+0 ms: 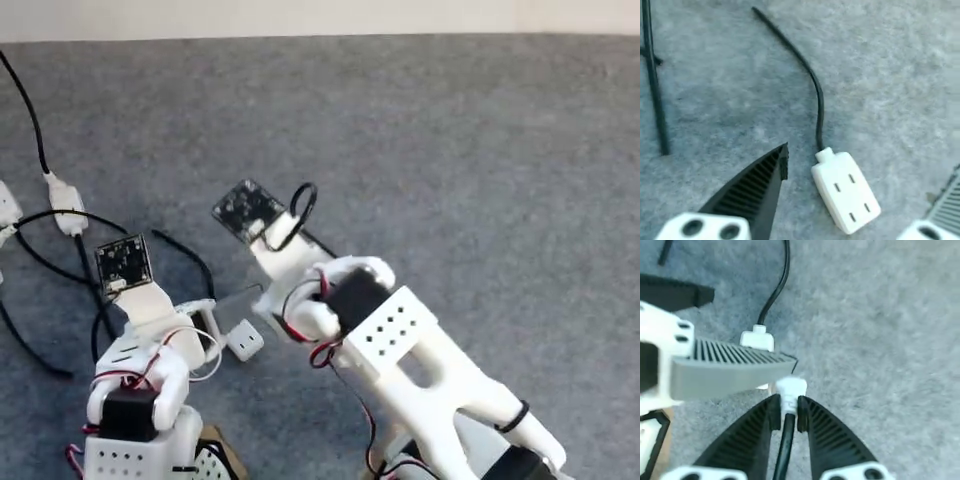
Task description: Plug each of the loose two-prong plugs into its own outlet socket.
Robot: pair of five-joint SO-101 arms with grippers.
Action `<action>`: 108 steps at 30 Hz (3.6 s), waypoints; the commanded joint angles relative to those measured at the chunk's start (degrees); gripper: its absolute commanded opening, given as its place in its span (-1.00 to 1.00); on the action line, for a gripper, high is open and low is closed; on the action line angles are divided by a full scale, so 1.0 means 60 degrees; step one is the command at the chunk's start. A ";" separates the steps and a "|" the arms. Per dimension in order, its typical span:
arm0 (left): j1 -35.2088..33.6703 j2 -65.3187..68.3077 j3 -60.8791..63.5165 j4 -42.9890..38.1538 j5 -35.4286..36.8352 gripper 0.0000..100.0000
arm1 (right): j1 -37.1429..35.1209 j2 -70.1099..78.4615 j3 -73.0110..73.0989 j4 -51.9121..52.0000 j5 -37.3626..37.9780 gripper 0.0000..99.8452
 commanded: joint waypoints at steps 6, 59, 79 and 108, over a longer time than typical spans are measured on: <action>0.0344 -0.0022 0.0066 0.0029 -0.0088 -0.12 | 0.0183 0.0007 -0.0901 0.0081 0.0132 -0.99; -1.0821 2.5443 -2.6234 0.4542 -0.1758 -0.21 | -0.1487 0.2308 -0.0432 -0.1106 -0.0029 -0.99; -1.0864 2.5531 -2.6322 0.4630 -0.2125 -0.21 | -0.1443 0.2454 -0.1590 -0.0388 0.0044 -0.99; -1.0806 2.5546 -2.6322 0.4586 -0.2125 -0.21 | -0.1194 0.3714 -0.1033 -0.1209 0.0029 -0.99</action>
